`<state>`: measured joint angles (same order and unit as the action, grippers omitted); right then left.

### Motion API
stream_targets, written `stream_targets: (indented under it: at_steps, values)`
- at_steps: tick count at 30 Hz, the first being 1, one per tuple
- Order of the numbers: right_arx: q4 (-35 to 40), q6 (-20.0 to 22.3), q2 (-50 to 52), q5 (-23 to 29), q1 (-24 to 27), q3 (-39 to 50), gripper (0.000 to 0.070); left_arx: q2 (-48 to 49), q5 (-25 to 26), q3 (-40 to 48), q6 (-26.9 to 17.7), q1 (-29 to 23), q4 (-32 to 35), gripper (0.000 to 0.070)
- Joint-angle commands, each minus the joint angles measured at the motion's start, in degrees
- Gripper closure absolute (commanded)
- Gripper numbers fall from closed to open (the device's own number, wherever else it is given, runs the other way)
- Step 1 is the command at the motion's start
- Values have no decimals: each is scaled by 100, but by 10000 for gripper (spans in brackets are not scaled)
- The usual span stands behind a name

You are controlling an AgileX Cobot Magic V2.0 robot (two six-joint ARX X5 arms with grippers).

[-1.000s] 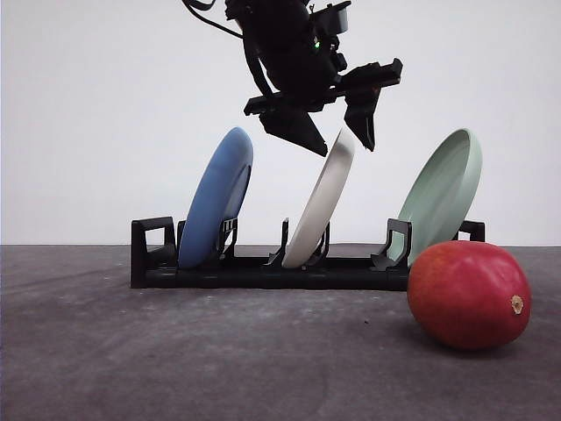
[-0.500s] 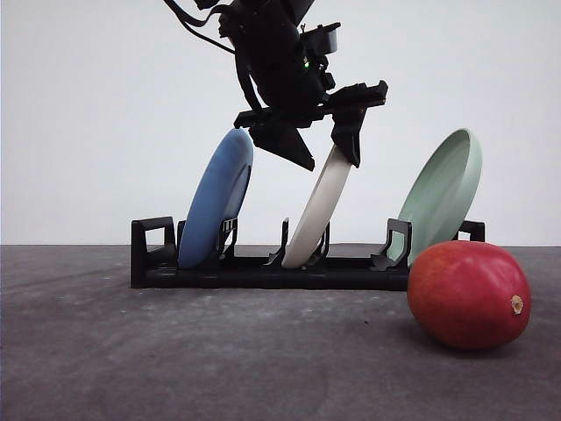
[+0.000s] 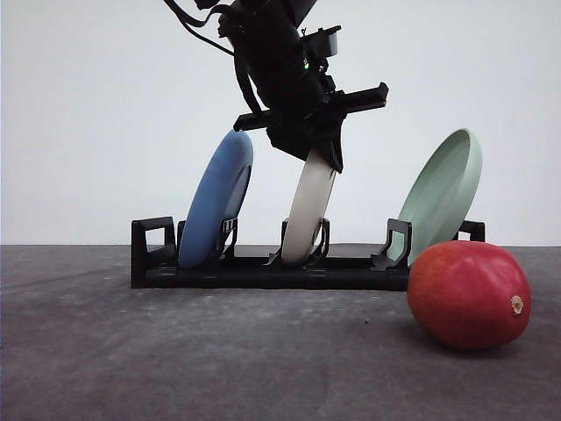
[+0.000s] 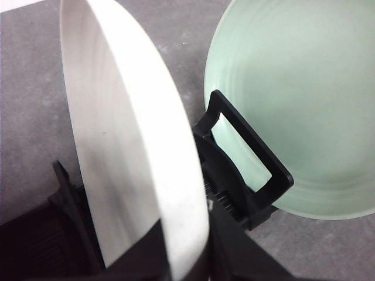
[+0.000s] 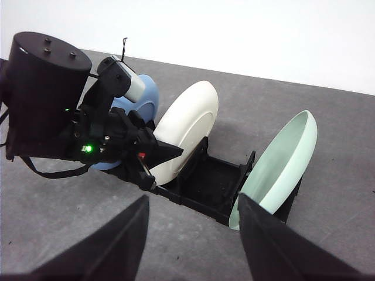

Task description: Place pomegranate in white plate

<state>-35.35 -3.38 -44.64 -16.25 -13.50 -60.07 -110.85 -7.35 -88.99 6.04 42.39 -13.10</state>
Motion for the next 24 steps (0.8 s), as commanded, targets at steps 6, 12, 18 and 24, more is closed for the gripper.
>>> stream_targets:
  at_steps: [6, 12, 18, 24]
  values:
    - [46, -70, -17, 15, -26, -90, 397, -114, -14, -175, -37, 82, 14, 700]
    - [37, -70, -17, 13, -26, -90, 397, -113, -15, -429, -33, 132, -330, 700]
    - [30, -70, -17, -10, -26, -90, 397, -102, -17, -785, 114, 192, -771, 700]
    - [15, -70, -17, -22, -44, -90, 397, -71, -24, -1002, 121, 268, -841, 700]
